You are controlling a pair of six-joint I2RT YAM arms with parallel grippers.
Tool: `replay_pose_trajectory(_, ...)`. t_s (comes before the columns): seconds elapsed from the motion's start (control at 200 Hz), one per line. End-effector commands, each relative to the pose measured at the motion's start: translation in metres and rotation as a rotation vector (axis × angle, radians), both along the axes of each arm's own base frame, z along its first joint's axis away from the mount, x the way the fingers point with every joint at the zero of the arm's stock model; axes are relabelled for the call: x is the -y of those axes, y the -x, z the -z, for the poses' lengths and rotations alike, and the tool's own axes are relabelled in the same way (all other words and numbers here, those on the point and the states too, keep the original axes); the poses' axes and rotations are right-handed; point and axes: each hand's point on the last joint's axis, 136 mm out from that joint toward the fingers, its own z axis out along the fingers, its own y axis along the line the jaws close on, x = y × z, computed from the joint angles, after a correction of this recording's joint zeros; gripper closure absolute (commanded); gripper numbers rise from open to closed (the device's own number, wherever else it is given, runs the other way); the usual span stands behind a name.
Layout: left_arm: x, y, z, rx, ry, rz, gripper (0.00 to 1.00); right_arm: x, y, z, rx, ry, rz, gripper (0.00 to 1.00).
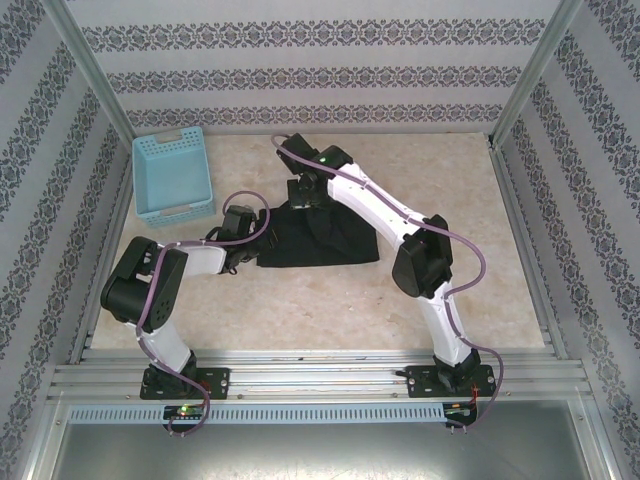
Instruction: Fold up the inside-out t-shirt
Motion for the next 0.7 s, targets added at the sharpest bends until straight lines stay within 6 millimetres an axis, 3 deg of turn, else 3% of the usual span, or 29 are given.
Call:
replay_pose_trajectory(0.0, -0.003, 0.054, 0.047, -0.222, -0.027, 0.014, 0.69, -0.029, 0.01, 0.007, -0.034, -0.106, 0.018, 1.0)
replay_pose_trajectory(0.23, -0.006, 0.057, 0.046, -0.214, -0.028, 0.002, 0.69, -0.06, 0.019, 0.026, -0.08, -0.195, 0.021, 1.0)
replay_pose_trajectory(0.38, -0.009, 0.059, 0.045, -0.207, -0.03, -0.01, 0.68, -0.07, 0.026, 0.041, -0.12, -0.201, 0.007, 1.0)
replay_pose_trajectory(0.46, -0.019, 0.06, 0.038, -0.19, -0.053, -0.046, 0.67, -0.074, 0.031, 0.041, -0.128, -0.208, -0.022, 0.82)
replay_pose_trajectory(0.55, -0.037, 0.063, 0.028, -0.162, -0.07, -0.118, 0.65, -0.081, 0.038, 0.026, -0.117, -0.23, -0.08, 0.55)
replay_pose_trajectory(0.694, -0.057, 0.066, 0.006, -0.115, -0.112, -0.178, 0.63, -0.07, 0.043, -0.019, -0.029, -0.239, -0.136, 0.4)
